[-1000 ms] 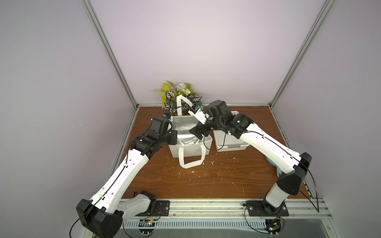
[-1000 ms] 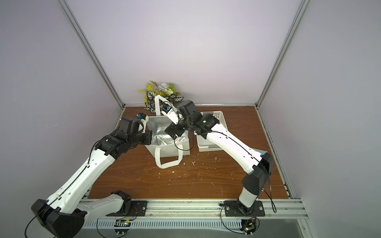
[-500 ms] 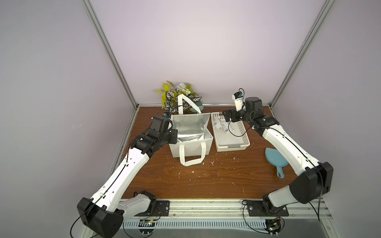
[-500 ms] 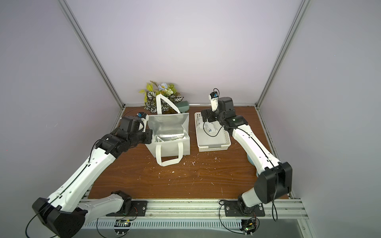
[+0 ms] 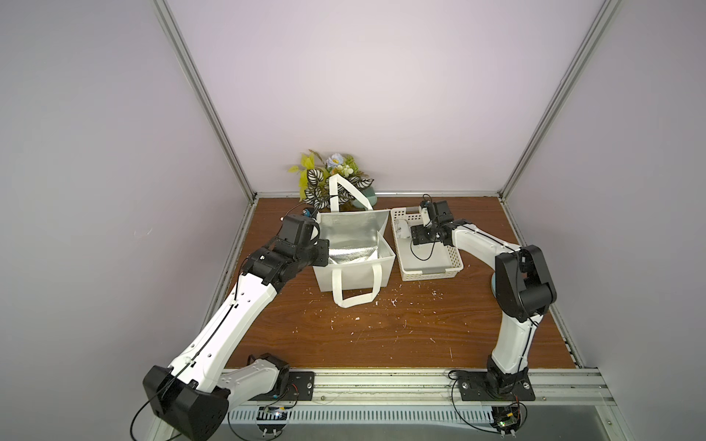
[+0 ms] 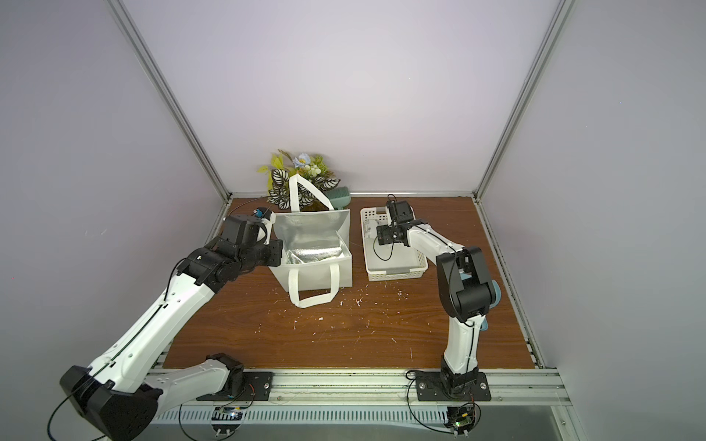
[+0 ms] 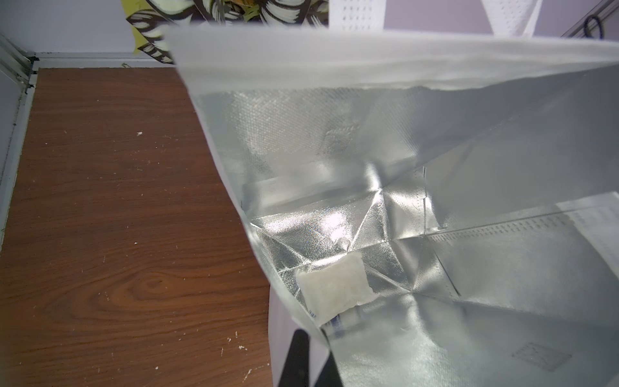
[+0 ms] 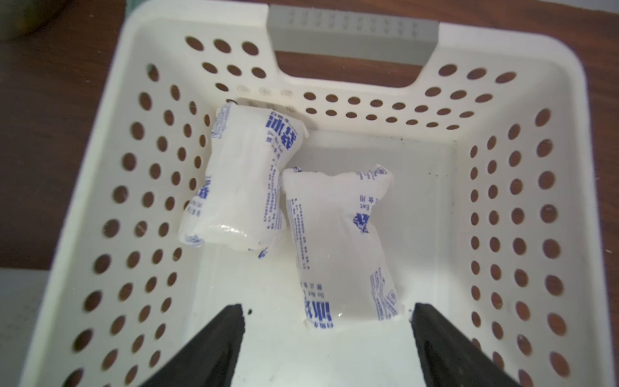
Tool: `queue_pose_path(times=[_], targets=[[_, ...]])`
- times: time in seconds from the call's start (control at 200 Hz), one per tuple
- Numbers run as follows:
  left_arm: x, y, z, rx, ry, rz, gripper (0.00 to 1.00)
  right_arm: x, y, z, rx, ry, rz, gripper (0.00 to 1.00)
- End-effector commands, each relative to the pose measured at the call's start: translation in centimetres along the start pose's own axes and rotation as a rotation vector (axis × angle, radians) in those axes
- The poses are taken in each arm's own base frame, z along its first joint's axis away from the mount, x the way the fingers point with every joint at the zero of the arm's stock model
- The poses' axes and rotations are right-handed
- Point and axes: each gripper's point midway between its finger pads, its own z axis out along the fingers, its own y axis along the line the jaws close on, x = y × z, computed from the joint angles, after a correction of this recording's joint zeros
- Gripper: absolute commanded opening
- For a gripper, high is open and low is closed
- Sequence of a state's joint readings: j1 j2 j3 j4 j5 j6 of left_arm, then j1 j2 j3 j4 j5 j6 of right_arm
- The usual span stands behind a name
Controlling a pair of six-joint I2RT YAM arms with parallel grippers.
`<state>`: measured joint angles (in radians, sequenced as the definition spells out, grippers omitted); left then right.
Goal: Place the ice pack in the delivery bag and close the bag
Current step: Pick up the ice pack from the bin.
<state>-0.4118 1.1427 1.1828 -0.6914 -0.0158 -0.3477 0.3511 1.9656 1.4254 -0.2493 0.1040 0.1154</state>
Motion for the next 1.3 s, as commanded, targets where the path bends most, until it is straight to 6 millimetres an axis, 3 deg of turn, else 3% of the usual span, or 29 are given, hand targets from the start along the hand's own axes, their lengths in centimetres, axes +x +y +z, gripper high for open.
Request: queue_pose_path(times=[0.0,0.265,0.665,0.7,0.771,0.856,0.931,1.126,1.296], targets=[[-1.6,0.0,-0.5,0.001,-0.037,-0.020,0.01,-2.9,-0.4,0.3,0.031,-0.055,-0.008,0.83],[-1.6,0.1,-0.4,-0.006,-0.038,-0.022,0.01,-2.7,-1.2,3.7,0.075,-0.006,-0.028,0.84],[-1.5,0.2,-0.3,-0.013,-0.035,-0.020,0.00,0.1,-0.9,6.8,0.063,0.081,-0.050,0.80],[-1.5,0.2,-0.3,-0.011,-0.034,-0.021,0.01,0.1,-0.9,6.8,0.060,0.079,-0.049,0.75],[-1.5,0.2,-0.4,-0.011,-0.036,-0.021,0.01,0.0,-0.7,6.8,0.050,0.079,-0.049,0.56],[-1.5,0.2,-0.5,-0.008,-0.037,-0.022,0.00,-0.4,-0.4,6.1,0.028,0.062,-0.043,0.32],[-1.5,0.1,-0.6,-0.005,-0.039,-0.023,0.01,-0.9,-0.5,4.8,0.028,0.040,-0.028,0.20],[-1.3,0.1,-0.9,0.002,-0.043,-0.024,0.01,-2.6,-0.6,0.0,0.010,-0.048,-0.003,0.16],[-1.1,-0.1,-0.9,0.017,-0.039,-0.022,0.01,-5.3,-0.2,-7.2,-0.038,-0.177,0.003,0.14]])
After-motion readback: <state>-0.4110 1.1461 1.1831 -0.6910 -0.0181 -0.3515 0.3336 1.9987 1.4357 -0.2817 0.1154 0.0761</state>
